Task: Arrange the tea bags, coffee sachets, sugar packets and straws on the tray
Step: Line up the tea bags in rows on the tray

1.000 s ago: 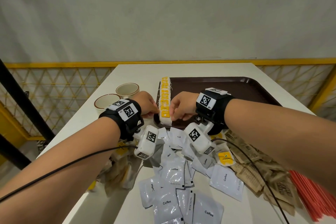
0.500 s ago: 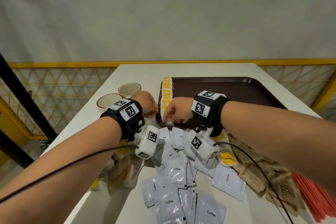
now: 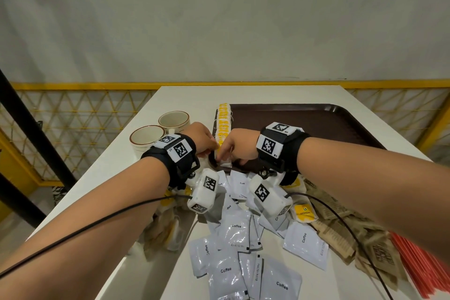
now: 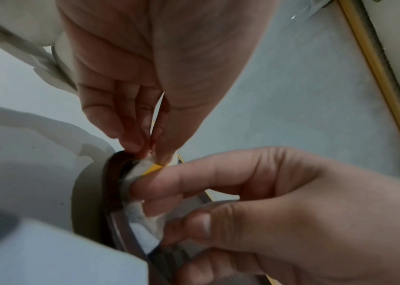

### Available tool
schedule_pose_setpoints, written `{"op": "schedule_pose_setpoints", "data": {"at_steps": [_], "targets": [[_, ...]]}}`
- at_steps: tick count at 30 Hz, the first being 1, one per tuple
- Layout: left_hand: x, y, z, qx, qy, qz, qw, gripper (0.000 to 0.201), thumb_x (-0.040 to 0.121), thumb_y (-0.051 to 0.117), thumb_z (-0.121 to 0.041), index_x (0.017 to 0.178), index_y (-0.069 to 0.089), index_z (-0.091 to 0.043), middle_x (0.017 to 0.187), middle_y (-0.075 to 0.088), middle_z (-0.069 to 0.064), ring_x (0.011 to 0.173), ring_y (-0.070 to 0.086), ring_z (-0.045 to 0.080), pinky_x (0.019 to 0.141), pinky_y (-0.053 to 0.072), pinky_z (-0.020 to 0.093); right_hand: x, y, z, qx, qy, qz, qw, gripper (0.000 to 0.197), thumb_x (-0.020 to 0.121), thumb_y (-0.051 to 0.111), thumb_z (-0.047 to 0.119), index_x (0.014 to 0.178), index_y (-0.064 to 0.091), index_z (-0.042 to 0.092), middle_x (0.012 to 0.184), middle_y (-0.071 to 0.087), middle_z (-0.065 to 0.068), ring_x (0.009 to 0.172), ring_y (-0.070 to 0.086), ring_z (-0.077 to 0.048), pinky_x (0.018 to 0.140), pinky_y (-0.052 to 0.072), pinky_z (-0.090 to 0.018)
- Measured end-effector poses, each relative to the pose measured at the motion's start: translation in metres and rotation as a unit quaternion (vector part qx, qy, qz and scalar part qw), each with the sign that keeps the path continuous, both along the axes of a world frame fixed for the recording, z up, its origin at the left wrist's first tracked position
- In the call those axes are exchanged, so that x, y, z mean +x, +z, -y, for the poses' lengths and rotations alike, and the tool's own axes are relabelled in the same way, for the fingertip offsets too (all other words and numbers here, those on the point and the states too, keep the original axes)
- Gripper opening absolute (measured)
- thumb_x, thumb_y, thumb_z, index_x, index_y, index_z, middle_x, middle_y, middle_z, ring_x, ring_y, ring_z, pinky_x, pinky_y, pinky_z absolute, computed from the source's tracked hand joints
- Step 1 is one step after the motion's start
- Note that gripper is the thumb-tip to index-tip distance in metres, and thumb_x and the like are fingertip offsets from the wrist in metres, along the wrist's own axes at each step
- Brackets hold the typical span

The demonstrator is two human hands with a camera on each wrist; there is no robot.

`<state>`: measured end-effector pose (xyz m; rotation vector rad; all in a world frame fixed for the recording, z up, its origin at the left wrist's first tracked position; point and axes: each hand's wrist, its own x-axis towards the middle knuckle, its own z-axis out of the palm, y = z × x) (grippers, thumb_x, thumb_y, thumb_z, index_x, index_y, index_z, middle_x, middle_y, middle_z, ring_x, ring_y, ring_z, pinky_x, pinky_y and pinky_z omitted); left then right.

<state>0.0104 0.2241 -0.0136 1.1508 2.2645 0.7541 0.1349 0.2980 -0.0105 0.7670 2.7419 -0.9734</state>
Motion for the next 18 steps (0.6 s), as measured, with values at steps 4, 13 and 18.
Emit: {"op": "schedule_pose_setpoints", "data": {"at_steps": [4, 13, 18], "targets": [[0.0, 0.002, 0.001, -0.002, -0.007, 0.003, 1.0, 0.009, 0.083, 0.069, -0.012, 0.076, 0.064, -0.012, 0.066, 0.061, 0.003, 0.059, 0.056, 0.011, 0.055, 0.05, 0.019, 0.008, 0.008, -0.011, -0.028, -0.031, -0.005, 0.999, 0.03, 0.089, 0.052, -0.006, 0.104, 0.073, 0.009, 0.094, 0.067, -0.003, 0.091, 0.064, -0.021, 0.076, 0.056, -0.03], [0.002, -0.001, 0.0, -0.003, 0.004, 0.004, 1.0, 0.016, 0.084, 0.066, -0.008, 0.072, 0.057, -0.014, 0.071, 0.06, 0.004, 0.069, 0.059, 0.016, 0.061, 0.052, 0.023, 0.014, 0.003, -0.008, -0.035, 0.014, 0.031, 0.999, 0.033, 0.09, 0.049, -0.007, 0.104, 0.073, 0.011, 0.104, 0.068, -0.01, 0.091, 0.066, -0.019, 0.084, 0.057, -0.031], [0.0, -0.001, -0.005, 0.021, 0.03, 0.006, 0.999, 0.014, 0.088, 0.064, -0.009, 0.074, 0.059, -0.012, 0.073, 0.06, 0.005, 0.067, 0.057, 0.015, 0.062, 0.052, 0.023, 0.01, 0.003, -0.018, -0.117, -0.164, -0.093, 0.975, 0.019, 0.09, 0.051, -0.007, 0.101, 0.066, -0.001, 0.081, 0.063, -0.008, 0.069, 0.061, -0.016, 0.062, 0.055, -0.023]]}}
